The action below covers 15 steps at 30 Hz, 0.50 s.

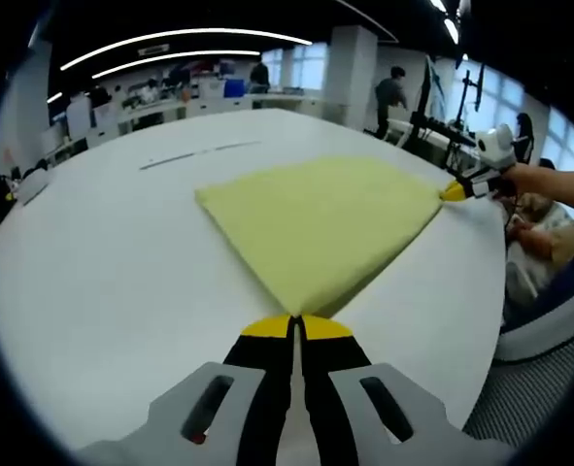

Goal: Fold the garment on the visible template until the final outline fits inside the template.

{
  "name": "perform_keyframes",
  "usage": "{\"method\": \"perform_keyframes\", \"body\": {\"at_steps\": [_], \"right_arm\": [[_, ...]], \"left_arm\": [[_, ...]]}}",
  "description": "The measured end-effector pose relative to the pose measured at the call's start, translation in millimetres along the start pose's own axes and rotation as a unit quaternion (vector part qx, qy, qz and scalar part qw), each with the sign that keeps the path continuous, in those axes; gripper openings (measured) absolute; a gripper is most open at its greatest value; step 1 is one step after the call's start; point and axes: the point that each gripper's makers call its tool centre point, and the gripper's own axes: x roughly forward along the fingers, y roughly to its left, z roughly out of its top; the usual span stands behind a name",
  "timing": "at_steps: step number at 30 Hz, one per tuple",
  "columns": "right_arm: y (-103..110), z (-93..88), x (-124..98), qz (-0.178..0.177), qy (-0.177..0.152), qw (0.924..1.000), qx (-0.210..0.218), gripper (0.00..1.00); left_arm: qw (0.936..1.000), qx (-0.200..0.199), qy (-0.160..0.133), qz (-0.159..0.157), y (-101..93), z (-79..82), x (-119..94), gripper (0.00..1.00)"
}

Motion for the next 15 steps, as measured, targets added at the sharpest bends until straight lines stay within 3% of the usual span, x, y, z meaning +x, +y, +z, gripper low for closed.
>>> {"method": "perform_keyframes", "body": {"at_steps": [9,12,15], "right_arm": [[0,-3.6,-3,-0.002,-0.017,0.9991,0.038,0.0],[-2,-4.5,-3,-0.011,-0.016,0.9989,0.043,0.0],[-3,-3.5,-4,-0.011,-0.02,0.9979,0.06,0.02]], "left_arm": [[0.9999,-0.008,0.002,0.008,-3.5,-7.5,-4,0.0],[0.9996,-0.008,0.008,0.025,1.2,-10.7,-4,0.0],[0.9989,-0.037,0.004,0.027,1.1,-11.2,-3,0.0]]}}
